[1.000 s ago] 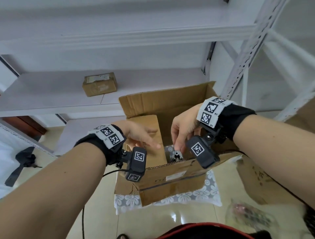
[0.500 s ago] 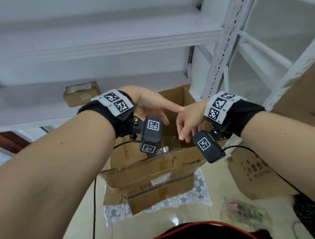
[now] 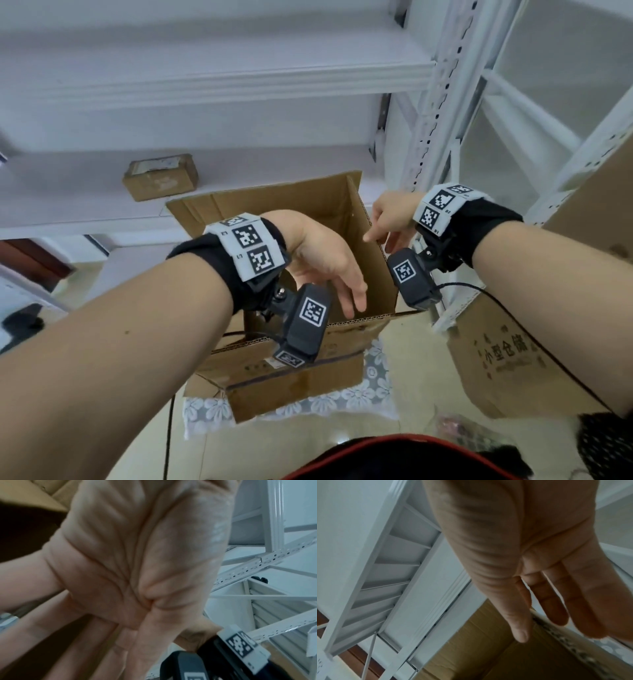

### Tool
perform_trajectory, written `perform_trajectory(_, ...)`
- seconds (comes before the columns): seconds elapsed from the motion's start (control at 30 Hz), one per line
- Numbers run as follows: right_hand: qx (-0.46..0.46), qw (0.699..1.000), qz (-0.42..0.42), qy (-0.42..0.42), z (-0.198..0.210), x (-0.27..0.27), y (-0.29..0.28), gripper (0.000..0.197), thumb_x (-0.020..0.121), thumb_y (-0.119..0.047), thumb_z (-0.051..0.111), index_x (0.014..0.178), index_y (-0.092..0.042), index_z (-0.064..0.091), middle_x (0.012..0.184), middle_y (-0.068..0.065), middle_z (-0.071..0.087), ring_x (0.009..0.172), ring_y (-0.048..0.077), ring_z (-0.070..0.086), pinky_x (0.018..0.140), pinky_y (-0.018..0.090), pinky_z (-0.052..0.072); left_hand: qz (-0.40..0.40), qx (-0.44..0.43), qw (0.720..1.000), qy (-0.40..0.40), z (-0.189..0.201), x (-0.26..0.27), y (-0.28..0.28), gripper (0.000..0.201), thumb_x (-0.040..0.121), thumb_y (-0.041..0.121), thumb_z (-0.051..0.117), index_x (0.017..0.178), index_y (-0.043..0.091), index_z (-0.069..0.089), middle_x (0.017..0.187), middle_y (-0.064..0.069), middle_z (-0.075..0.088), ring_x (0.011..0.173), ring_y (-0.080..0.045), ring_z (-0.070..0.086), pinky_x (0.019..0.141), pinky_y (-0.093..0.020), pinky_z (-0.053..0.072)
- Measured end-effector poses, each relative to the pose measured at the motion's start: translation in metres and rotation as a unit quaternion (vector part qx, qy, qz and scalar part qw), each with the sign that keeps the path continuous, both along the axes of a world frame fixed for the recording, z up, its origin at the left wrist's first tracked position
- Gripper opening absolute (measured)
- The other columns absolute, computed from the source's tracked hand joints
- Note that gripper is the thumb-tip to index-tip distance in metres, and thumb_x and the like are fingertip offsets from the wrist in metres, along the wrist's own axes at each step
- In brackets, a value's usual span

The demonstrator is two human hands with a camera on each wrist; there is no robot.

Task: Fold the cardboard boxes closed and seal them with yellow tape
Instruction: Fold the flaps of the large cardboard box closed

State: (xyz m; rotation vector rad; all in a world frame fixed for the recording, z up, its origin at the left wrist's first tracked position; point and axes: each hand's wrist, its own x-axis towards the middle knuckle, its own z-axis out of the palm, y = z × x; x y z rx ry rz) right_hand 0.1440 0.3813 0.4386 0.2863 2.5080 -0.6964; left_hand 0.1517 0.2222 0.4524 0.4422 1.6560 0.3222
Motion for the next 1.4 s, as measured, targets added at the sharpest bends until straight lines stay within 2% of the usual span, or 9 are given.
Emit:
perform_trajectory(0.1,-0.018,1.0,0.013,0.007,-0.006,-0.002,-0.004,0.024,0.087,-0.021,0.068,0.092,0.002,0.06,0.092,0.016,0.07,0.086,0.029,0.071,0.082,0.042,0.057,0.036,-0.014,0.999,-0.009,-0.005,0.002,-0.002,0.033,0.104,0.026,0.044,0.13,0.008,0.053,0.127,-0.016,0.061,0.098,-0.032,0.064,0.052,-0.028,0.056)
perform_trajectory(0.2,-0.024,0.999,0.038,-0.004,-0.005,-0.003,-0.007,0.027,0.087,-0.022,0.067,0.096,0.002,0.061,0.1,0.018,0.07,0.094,0.031,0.069,0.09,0.045,0.054,0.087,-0.006,0.996,-0.004,0.0,-0.003,-0.009,0.043,0.103,0.029,0.047,0.142,0.011,0.041,0.13,-0.017,0.06,0.097,-0.035,0.067,0.066,-0.037,0.059)
perform_trajectory(0.33,-0.033,0.998,0.053,-0.011,-0.009,-0.004,-0.009,0.021,0.087,-0.02,0.067,0.088,-0.002,0.057,0.095,0.016,0.07,0.094,0.033,0.069,0.09,0.046,0.053,0.157,0.001,0.987,0.016,0.019,-0.015,-0.023,0.054,0.1,0.031,0.051,0.147,0.014,0.033,0.131,-0.019,0.056,0.107,-0.041,0.064,0.057,-0.04,0.059)
perform_trajectory(0.53,-0.098,0.988,0.086,-0.076,-0.019,-0.002,-0.005,0.015,0.088,-0.021,0.066,0.089,-0.009,0.056,0.09,0.01,0.071,0.087,0.027,0.07,0.092,0.049,0.052,0.234,0.019,0.967,0.101,0.045,-0.038,-0.048,0.069,0.093,0.036,0.055,0.153,0.018,0.024,0.139,-0.017,0.051,0.11,-0.04,0.064,0.085,-0.058,0.054)
perform_trajectory(0.7,-0.061,0.975,0.18,-0.12,-0.017,-0.004,-0.002,0.023,0.092,-0.04,0.055,0.108,-0.023,0.06,0.113,-0.005,0.059,0.118,0.02,0.054,0.109,0.043,0.035,0.293,0.025,0.945,0.142,0.043,-0.043,-0.058,0.069,0.097,0.032,0.053,0.154,0.016,0.019,0.148,-0.017,0.042,0.126,-0.041,0.05,0.094,-0.061,0.047)
perform_trajectory(0.87,-0.138,0.96,0.144,-0.198,-0.024,-0.001,0.001,0.056,0.092,-0.059,0.038,0.137,-0.027,0.047,0.155,0.0,0.027,0.141,0.024,0.029,0.11,0.044,0.027,0.295,0.042,0.944,0.14,0.034,-0.037,-0.054,0.068,0.096,0.031,0.055,0.153,0.013,0.024,0.147,-0.014,0.043,0.127,-0.036,0.049,0.098,-0.061,0.045)
perform_trajectory(1.13,-0.228,0.931,0.077,-0.276,-0.042,0.018,0.004,0.092,0.073,-0.079,0.029,0.148,-0.027,0.031,0.156,0.005,0.026,0.143,0.028,0.024,0.091,0.038,0.041,0.202,0.049,0.969,0.137,0.046,-0.021,-0.049,0.09,0.07,0.043,0.067,0.149,0.018,0.033,0.144,-0.009,0.048,0.122,-0.029,0.056,0.106,-0.058,0.039)
perform_trajectory(1.27,-0.23,0.933,0.065,-0.269,-0.037,0.02,0.012,0.097,0.067,-0.084,0.03,0.148,-0.03,0.031,0.154,0.013,0.028,0.139,0.035,0.033,0.103,0.048,0.038,0.134,0.016,0.983,0.121,0.051,-0.013,-0.045,0.105,0.063,0.038,0.083,0.152,0.028,0.027,0.15,-0.008,0.04,0.125,-0.027,0.053,0.092,-0.049,0.053)
perform_trajectory(1.4,-0.236,0.941,0.069,-0.232,-0.017,0.017,0.017,0.098,0.064,-0.084,0.035,0.147,-0.031,0.032,0.151,0.015,0.035,0.129,0.037,0.046,0.102,0.055,0.04,0.045,-0.046,0.99,0.124,0.045,0.001,-0.034,0.107,0.064,0.029,0.084,0.152,0.034,0.024,0.154,-0.008,0.035,0.136,-0.026,0.041,0.103,-0.054,0.045)
